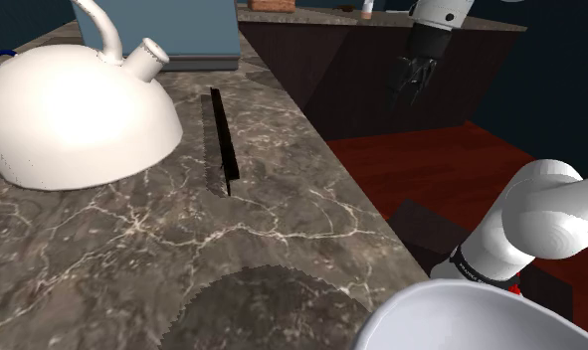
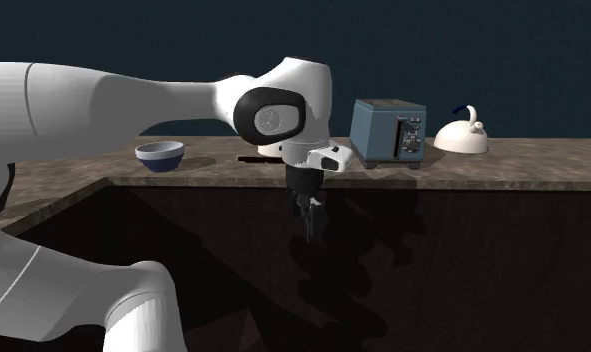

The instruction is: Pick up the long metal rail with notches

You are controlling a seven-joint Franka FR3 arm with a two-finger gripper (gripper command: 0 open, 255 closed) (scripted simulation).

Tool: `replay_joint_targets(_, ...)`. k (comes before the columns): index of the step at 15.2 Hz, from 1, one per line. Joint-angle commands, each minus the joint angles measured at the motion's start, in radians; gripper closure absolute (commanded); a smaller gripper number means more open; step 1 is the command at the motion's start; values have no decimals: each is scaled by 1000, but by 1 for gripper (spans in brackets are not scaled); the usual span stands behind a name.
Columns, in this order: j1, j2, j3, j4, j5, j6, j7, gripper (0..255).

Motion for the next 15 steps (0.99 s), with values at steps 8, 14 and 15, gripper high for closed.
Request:
replay_joint_targets(8, 31, 68, 175, 104, 94, -46, 247, 0)
replay_joint_targets(14, 40, 188, 315, 248, 149, -75, 457, 0)
replay_joint_targets(15, 40, 212, 338, 277, 155, -79, 493, 0)
